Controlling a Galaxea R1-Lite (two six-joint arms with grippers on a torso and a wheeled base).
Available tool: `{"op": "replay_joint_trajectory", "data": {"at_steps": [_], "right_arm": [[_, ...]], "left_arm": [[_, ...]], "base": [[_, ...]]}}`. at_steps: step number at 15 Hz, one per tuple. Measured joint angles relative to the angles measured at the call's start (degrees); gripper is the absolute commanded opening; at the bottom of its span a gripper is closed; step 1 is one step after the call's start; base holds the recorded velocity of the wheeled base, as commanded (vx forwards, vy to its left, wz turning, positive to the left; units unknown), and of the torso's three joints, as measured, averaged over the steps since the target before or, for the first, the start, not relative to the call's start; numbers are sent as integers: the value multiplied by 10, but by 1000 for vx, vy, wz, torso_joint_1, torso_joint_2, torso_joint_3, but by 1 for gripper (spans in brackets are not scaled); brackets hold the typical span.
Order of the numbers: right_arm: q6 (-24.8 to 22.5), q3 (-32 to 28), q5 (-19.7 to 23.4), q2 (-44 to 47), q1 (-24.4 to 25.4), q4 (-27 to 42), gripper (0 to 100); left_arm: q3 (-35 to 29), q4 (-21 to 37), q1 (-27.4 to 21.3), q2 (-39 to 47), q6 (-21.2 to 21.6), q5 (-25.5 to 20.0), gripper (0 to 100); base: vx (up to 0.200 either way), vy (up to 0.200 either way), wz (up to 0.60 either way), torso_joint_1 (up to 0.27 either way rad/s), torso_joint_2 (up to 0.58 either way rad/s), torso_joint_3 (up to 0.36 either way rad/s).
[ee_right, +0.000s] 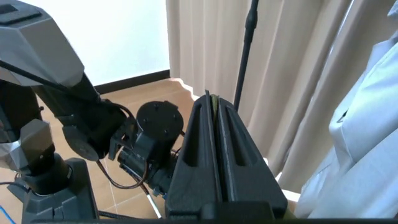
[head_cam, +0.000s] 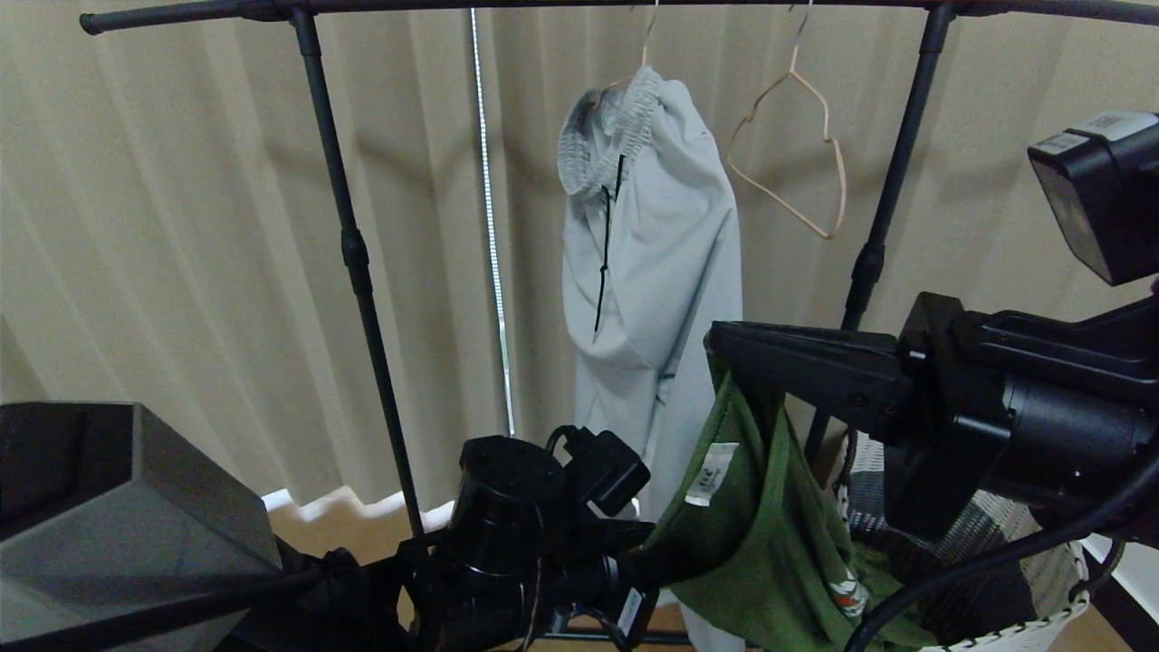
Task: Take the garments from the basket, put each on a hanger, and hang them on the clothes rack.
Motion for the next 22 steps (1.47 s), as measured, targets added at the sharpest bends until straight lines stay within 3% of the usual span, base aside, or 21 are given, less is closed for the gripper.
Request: {"op": "replay_joint_trajectory", "data": {"at_steps": [3, 6, 8, 11, 14, 18, 20, 22], "right_arm": [[4, -1, 0, 0, -18, 0, 0], [-5, 2, -3, 5, -44, 1, 0], [-36, 2, -4, 12, -60, 1, 0], [-39, -11, -4, 22, -65, -20, 0], [-38, -16, -3, 36, -95, -72, 0], [-38, -12, -4, 37, -139, -81, 0], [-38, -13, -3, 27, -156, -79, 0], [-38, -23, -2, 15, -176, -81, 0]], "left_arm": [[86, -163, 11, -1, 41, 2, 0], [123, -147, 55, -37, 55, 3, 0], [116, -91, 90, -85, 57, 3, 0], [38, 16, 160, -173, 58, 4, 0], [-62, 178, 196, -249, 59, 4, 0], [-237, 414, 203, -305, 60, 15, 0], [-295, 465, 189, -316, 60, 58, 0], [-322, 471, 166, -322, 61, 80, 0]], "base": [[0, 0, 0, 0, 0, 0], [0, 0, 0, 0, 0, 0], [0, 0, 0, 0, 0, 0], [0, 0, 0, 0, 0, 0], [0, 0, 0, 0, 0, 0], [0, 0, 0, 0, 0, 0], [0, 0, 0, 0, 0, 0], [0, 0, 0, 0, 0, 0]]}}
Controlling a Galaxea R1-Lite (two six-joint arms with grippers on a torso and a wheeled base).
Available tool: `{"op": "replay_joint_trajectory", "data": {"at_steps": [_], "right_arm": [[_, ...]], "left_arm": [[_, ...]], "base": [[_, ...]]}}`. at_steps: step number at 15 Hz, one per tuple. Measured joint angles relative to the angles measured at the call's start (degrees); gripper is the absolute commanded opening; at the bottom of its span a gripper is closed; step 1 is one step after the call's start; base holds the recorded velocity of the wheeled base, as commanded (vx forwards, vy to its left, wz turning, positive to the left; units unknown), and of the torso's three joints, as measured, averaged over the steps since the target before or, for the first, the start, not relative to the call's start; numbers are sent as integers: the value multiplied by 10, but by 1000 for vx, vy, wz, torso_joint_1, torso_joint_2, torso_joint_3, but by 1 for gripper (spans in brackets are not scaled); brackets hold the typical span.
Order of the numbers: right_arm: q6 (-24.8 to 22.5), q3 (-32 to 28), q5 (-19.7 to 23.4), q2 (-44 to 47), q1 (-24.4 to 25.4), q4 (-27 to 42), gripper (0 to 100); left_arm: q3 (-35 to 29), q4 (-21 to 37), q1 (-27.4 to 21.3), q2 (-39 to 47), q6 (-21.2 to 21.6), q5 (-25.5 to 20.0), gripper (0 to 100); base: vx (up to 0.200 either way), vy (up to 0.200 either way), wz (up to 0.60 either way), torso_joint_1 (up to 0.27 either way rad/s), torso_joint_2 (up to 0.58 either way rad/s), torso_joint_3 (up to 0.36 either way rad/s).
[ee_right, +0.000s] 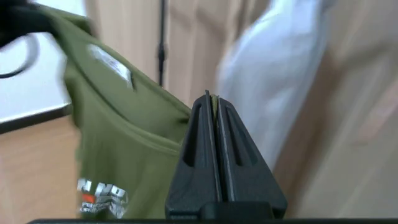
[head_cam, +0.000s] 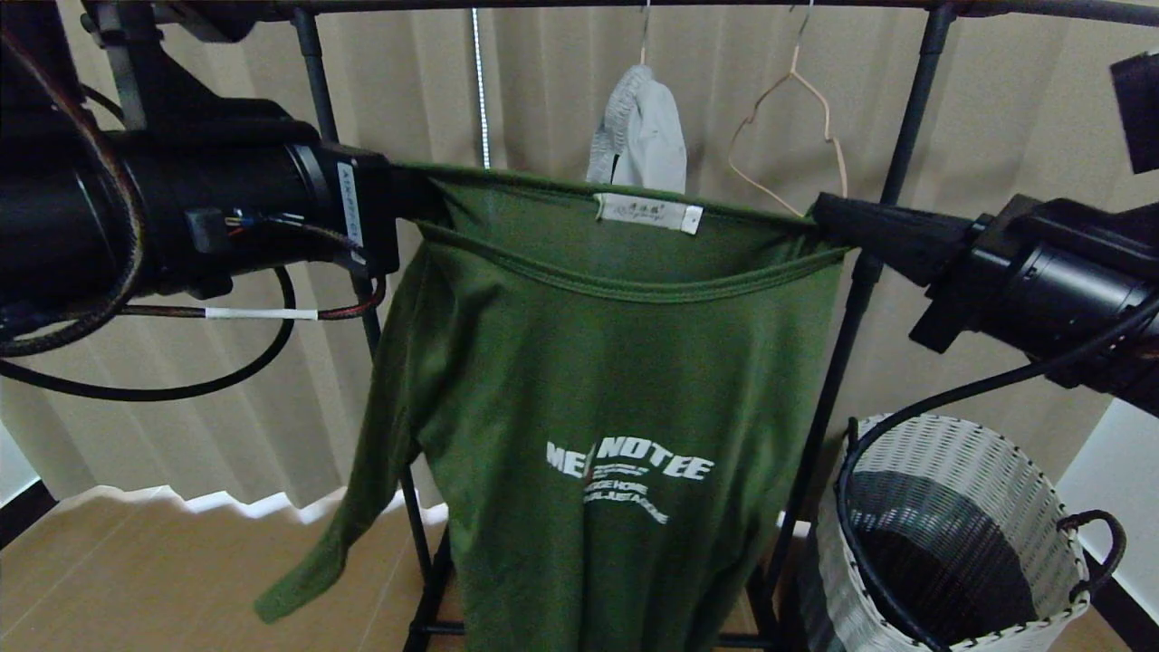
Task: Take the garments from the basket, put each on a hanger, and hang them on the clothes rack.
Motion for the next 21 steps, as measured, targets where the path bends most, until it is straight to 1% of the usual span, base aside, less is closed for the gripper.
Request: {"op": "replay_joint_trajectory", "data": {"at_steps": [3, 6, 8, 11, 12, 13, 14, 16, 18, 20, 21], "right_arm": [[0, -33, 1, -7, -18, 6, 0], [0, -52, 3, -8, -29, 27, 0], [-1, -52, 3, -7, -30, 28, 0], [-3, -52, 2, -10, -31, 37, 0], [-3, -53, 2, -14, -31, 45, 0], [-3, -54, 2, -22, -31, 62, 0], [-3, -55, 2, -37, -31, 94, 0], [-3, -57, 4, -71, -30, 146, 0], [-3, -56, 5, -110, -20, 193, 0], [-3, -54, 4, -147, 6, 245, 0], [-3, -53, 5, -160, 15, 256, 0]], "left_arm": [[-32, 9, -17, -3, 3, 4, 0], [-49, 62, -21, -4, 7, 24, 0], [-46, 65, -28, -6, 2, 27, 0], [-11, 62, -47, -11, -23, 29, 0], [-5, 62, -50, -10, -24, 39, 0], [-3, 60, -52, -8, -24, 53, 0], [-11, 60, -53, -1, -24, 68, 0], [-34, 54, -53, 21, -24, 81, 0], [-49, 28, -43, 51, -12, 82, 0], [-58, -17, -30, 85, 1, 84, 0], [-59, -24, -27, 98, 3, 86, 0]], "base": [[0, 0, 0, 0, 0, 0], [0, 0, 0, 0, 0, 0], [0, 0, 0, 0, 0, 0], [0, 0, 0, 0, 0, 0], [0, 0, 0, 0, 0, 0], [0, 0, 0, 0, 0, 0], [0, 0, 0, 0, 0, 0], [0, 0, 0, 0, 0, 0], [0, 0, 0, 0, 0, 0], [0, 0, 0, 0, 0, 0], [0, 0, 0, 0, 0, 0]]}}
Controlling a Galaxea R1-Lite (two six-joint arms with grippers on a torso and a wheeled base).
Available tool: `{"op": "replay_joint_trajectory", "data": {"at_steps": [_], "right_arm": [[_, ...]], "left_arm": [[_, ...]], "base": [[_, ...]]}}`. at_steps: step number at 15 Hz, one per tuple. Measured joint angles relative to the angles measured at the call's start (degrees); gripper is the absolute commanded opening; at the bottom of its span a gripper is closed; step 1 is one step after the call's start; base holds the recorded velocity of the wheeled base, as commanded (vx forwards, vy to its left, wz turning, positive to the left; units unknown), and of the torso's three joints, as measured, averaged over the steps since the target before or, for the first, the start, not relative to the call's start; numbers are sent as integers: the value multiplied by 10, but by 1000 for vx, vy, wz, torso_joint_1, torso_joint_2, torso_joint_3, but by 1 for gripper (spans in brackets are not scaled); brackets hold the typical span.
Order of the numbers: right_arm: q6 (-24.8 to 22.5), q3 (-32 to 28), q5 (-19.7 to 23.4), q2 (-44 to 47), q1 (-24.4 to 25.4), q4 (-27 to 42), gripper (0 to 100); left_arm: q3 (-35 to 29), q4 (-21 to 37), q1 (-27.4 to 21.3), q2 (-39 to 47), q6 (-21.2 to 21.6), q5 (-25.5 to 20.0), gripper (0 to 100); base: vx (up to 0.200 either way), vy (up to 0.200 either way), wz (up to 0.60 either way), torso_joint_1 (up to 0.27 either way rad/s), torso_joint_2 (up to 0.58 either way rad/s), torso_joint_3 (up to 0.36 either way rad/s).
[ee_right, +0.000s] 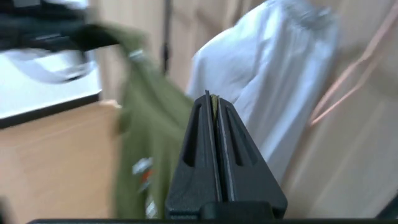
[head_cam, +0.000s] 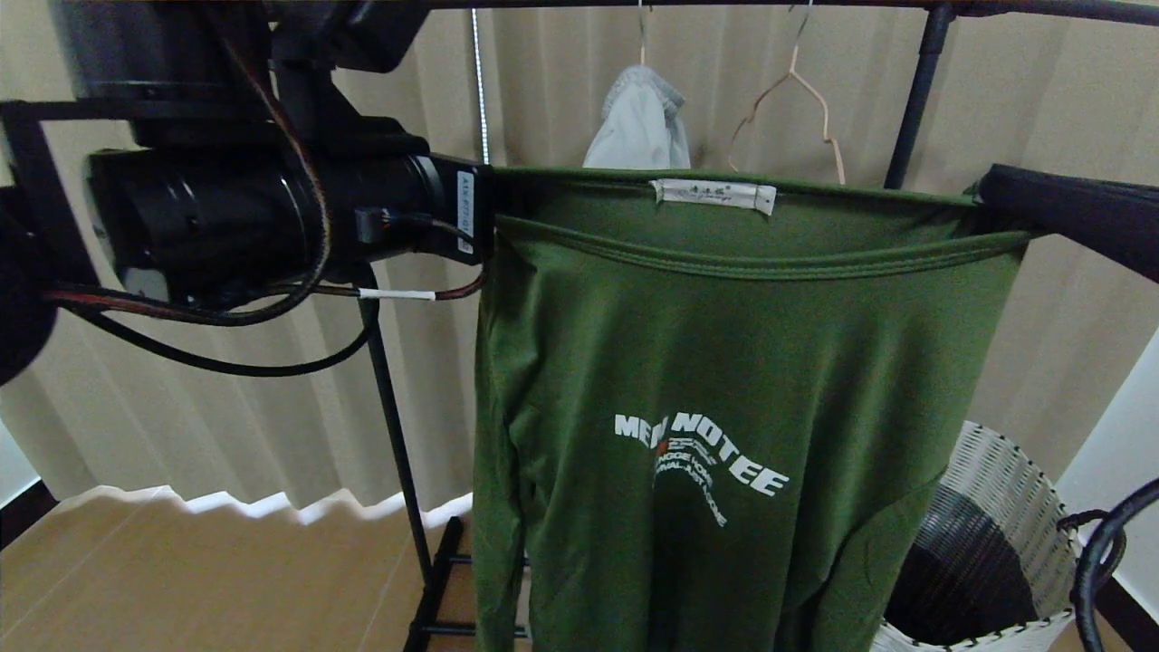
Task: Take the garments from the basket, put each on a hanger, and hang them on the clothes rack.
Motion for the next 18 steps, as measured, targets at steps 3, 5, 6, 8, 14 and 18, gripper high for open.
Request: {"op": "replay_joint_trajectory", "data": {"at_steps": [3, 5, 6, 8, 14, 18], "right_arm": [[0, 2, -1, -18, 7, 2, 0], [0, 4, -2, -21, 9, 2, 0], [0, 6, -3, -21, 9, 1, 0], [-3, 7, -4, -12, 6, -3, 0], [-19, -14, -5, 65, -24, -60, 0], [-20, -58, -4, 149, -28, -122, 0]], "left_arm": [[-3, -2, 2, 21, 1, 0, 0], [-2, -2, 3, 25, 1, 1, 0], [1, 0, 3, 24, 1, 2, 0], [5, 4, 3, 17, 0, 3, 0], [34, 76, -13, -68, 0, -4, 0], [55, 102, -54, -119, -1, -6, 0]], "base": [[0, 0, 0, 0, 0, 0], [0, 0, 0, 0, 0, 0], [0, 0, 0, 0, 0, 0], [0, 0, 0, 0, 0, 0], [0, 0, 0, 0, 0, 0], [0, 0, 0, 0, 0, 0]]}}
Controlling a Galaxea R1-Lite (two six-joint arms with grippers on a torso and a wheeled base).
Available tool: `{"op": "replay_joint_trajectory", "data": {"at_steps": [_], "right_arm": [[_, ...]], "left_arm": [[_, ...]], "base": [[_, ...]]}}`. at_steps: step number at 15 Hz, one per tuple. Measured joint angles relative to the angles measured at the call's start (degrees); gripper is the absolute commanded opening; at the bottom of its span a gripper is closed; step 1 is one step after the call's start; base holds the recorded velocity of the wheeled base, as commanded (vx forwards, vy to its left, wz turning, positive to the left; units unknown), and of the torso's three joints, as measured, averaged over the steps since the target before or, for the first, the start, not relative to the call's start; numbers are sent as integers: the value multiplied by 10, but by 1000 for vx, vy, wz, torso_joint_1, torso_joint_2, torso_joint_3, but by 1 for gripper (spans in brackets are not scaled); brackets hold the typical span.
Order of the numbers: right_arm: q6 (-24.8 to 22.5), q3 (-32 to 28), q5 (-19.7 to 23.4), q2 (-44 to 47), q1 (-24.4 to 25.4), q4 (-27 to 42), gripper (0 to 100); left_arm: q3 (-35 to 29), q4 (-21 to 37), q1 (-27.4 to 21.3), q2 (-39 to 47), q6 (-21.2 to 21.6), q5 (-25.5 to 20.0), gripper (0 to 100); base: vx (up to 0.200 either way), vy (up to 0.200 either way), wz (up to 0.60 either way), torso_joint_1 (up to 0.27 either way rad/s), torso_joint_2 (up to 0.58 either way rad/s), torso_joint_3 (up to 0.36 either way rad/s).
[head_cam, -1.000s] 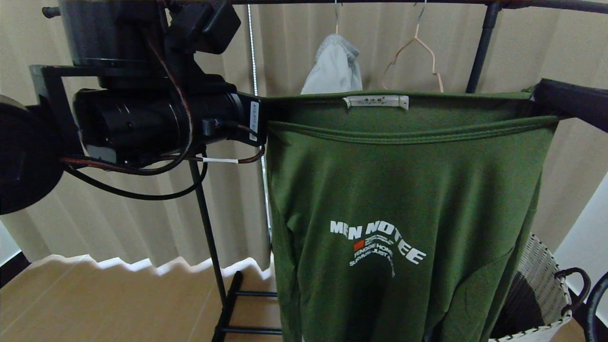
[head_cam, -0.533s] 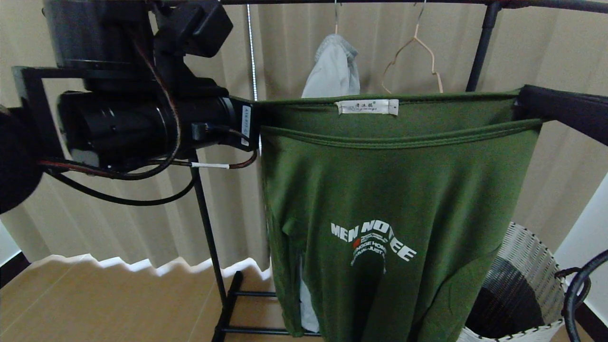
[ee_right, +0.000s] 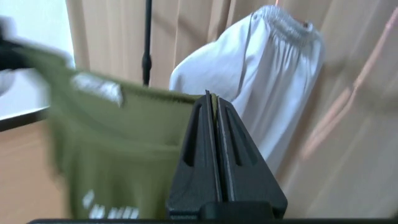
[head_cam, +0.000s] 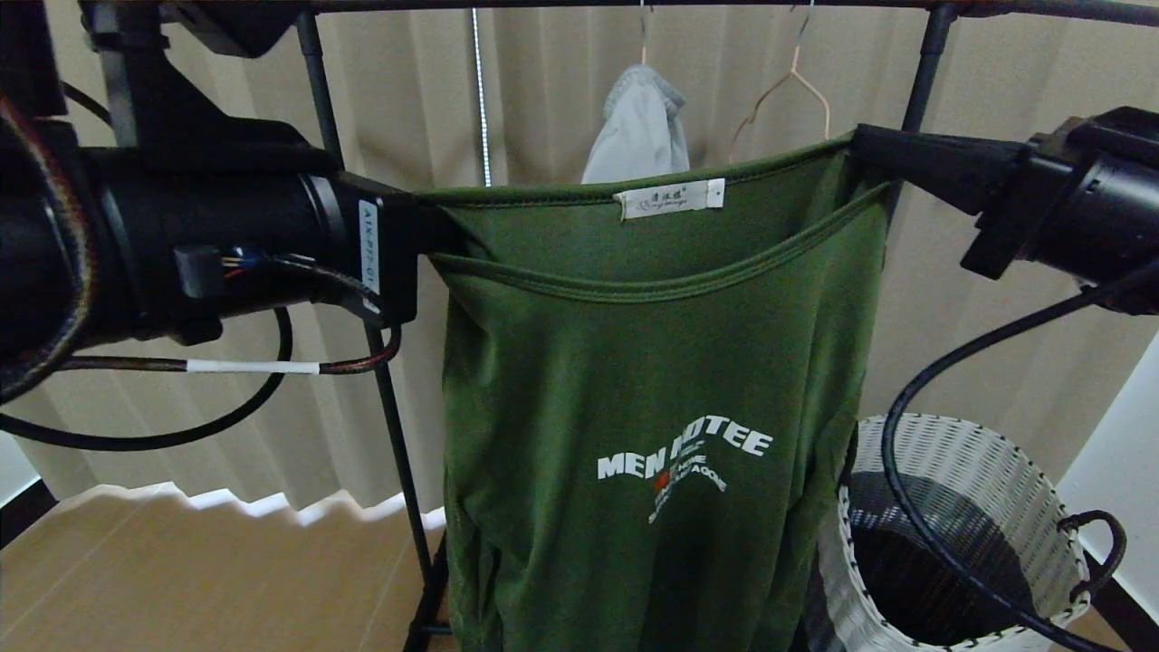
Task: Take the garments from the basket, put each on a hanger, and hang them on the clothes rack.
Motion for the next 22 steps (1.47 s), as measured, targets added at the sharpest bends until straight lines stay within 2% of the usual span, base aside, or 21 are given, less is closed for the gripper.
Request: {"op": "replay_joint_trajectory", "data": {"at_steps": [3, 9, 12, 16, 22], "right_arm": [[0, -28, 2, 51, 0, -36, 0], [1, -30, 0, 78, -1, -40, 0], [0, -30, 0, 57, -1, -31, 0], [0, -35, 0, 2, -1, 23, 0], [0, 25, 2, -66, 1, 41, 0]], "left_arm": [[23, 4, -39, -29, 1, 0, 0], [25, 0, -45, -39, 2, 1, 0], [-2, -10, -18, -25, 3, 3, 0], [-59, -27, 37, 25, 22, 5, 0], [-56, -55, 45, 78, 23, 5, 0]], "base": [[0, 0, 0, 0, 0, 0], [0, 0, 0, 0, 0, 0], [0, 0, 0, 0, 0, 0], [0, 0, 0, 0, 0, 0], [0, 0, 0, 0, 0, 0]]}}
